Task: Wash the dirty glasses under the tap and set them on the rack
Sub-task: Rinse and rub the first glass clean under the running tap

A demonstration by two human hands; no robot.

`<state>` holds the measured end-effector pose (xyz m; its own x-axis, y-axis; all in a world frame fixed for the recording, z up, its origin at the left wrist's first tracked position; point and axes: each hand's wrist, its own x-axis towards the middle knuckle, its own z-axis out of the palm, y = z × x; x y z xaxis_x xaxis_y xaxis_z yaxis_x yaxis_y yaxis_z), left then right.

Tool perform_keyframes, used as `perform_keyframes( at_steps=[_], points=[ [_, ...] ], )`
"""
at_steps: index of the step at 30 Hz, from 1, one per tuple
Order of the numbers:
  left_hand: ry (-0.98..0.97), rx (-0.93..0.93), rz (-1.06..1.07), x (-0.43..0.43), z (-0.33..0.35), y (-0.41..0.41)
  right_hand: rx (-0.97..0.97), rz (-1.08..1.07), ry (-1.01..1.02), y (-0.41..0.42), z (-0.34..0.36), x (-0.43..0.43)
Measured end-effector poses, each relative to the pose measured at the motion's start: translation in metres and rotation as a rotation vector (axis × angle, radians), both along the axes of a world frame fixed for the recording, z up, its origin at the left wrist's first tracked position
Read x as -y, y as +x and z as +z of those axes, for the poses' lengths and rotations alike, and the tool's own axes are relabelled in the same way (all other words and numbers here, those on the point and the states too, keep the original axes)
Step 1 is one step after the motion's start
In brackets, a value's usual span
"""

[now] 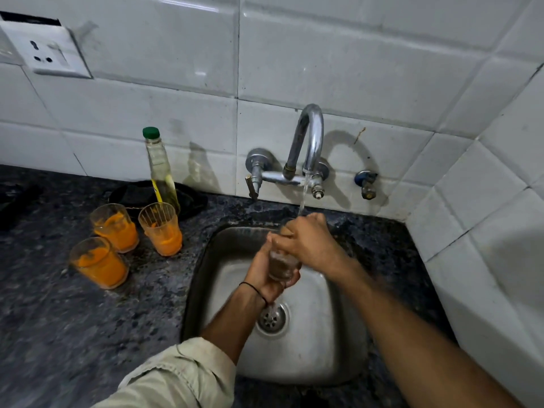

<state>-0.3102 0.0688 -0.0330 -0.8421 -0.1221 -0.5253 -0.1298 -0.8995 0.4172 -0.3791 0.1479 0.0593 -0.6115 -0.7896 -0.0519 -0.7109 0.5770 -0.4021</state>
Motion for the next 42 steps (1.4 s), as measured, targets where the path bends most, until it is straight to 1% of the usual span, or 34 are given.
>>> perform_keyframes(
  at_steps=[1,2,4,6,8,10,11,12,14,15,16,18,19,20,21,23,24,25,26,27,28,30,31,33,34,35,36,38,39,40,42],
  points=[
    [0.040,-0.002,0.033,-0.003,0.001,-0.002,-0.150,-0.029,-0.065,0.005,-0.008,0.002],
    [0.078,-0.017,0.066,-0.005,0.001,-0.005,-0.248,-0.066,-0.118,0.011,-0.017,0.004],
    [0.096,-0.019,0.127,-0.002,0.002,-0.008,-0.323,-0.058,-0.202,0.019,-0.034,0.001],
    [0.061,0.013,0.140,0.008,0.002,-0.008,-0.379,0.089,-0.286,0.011,-0.045,-0.016],
    [0.062,0.057,0.096,0.018,0.007,-0.004,-0.461,0.257,-0.286,-0.007,-0.045,-0.038],
    [0.061,0.071,0.002,0.022,0.009,0.000,-0.461,0.369,-0.270,-0.028,-0.038,-0.052],
    [0.060,0.066,-0.043,0.022,0.009,0.001,-0.388,0.380,-0.276,-0.032,-0.035,-0.054],
    [0.071,0.052,-0.074,0.020,0.009,0.000,-0.264,0.364,-0.314,-0.030,-0.031,-0.054],
    [0.108,0.025,-0.093,0.014,0.006,-0.004,0.098,0.223,-0.428,-0.013,-0.027,-0.046],
    [0.115,0.030,-0.097,0.011,0.005,-0.007,0.247,0.132,-0.496,-0.001,-0.025,-0.040],
    [0.120,0.032,-0.096,0.007,0.005,-0.009,0.327,0.044,-0.559,0.009,-0.025,-0.034],
    [0.088,0.035,-0.104,0.003,0.007,-0.009,0.303,-0.050,-0.623,0.020,-0.024,-0.025],
    [0.028,0.039,-0.129,0.004,0.010,-0.007,0.260,-0.039,-0.601,0.020,-0.020,-0.024],
    [-0.052,0.048,-0.160,0.005,0.013,-0.005,0.199,0.006,-0.535,0.016,-0.013,-0.024],
    [-0.113,0.064,-0.179,0.008,0.015,-0.002,0.110,0.076,-0.427,0.010,-0.006,-0.024],
    [-0.201,0.101,-0.176,0.012,0.020,0.000,-0.134,0.258,-0.142,-0.002,0.009,-0.024],
    [-0.299,0.137,-0.145,0.012,0.019,-0.001,-0.258,0.329,0.006,-0.004,0.014,-0.022],
    [-0.450,0.185,-0.101,0.011,0.014,-0.005,-0.340,0.352,0.130,-0.003,0.018,-0.017],
    [-0.624,0.230,-0.013,0.008,0.010,-0.010,-0.366,0.310,0.221,0.000,0.018,-0.012],
    [-0.764,0.248,0.105,0.004,0.004,-0.013,-0.349,0.206,0.261,0.004,0.016,-0.007],
    [-0.825,0.241,0.209,-0.001,-0.001,-0.015,-0.325,0.068,0.259,0.009,0.011,-0.002],
    [-0.820,0.221,0.357,-0.009,-0.005,-0.017,-0.262,-0.208,0.170,0.011,-0.001,0.005],
    [-0.788,0.234,0.393,-0.012,-0.006,-0.017,-0.192,-0.335,0.094,0.010,-0.006,0.007],
    [-0.643,0.282,0.434,-0.012,-0.006,-0.015,-0.010,-0.503,-0.051,0.004,-0.011,0.007],
    [-0.521,0.314,0.431,-0.011,-0.006,-0.015,0.029,-0.515,-0.098,0.004,-0.014,0.006],
    [-0.394,0.336,0.406,-0.010,-0.003,-0.014,0.032,-0.483,-0.137,0.005,-0.017,0.004],
    [-0.287,0.313,0.363,-0.009,-0.001,-0.014,0.025,-0.405,-0.202,0.008,-0.020,0.001],
    [-0.172,0.171,0.255,-0.005,0.000,-0.011,0.007,-0.145,-0.340,0.013,-0.026,-0.007],
    [-0.119,0.090,0.216,-0.003,0.001,-0.008,-0.067,0.027,-0.344,0.012,-0.029,-0.013],
    [-0.058,0.026,0.187,-0.002,0.002,-0.005,-0.193,0.204,-0.292,0.008,-0.029,-0.019],
    [0.001,0.000,0.090,0.002,0.002,-0.001,-0.465,0.521,-0.167,-0.007,-0.029,-0.029]
  ],
)
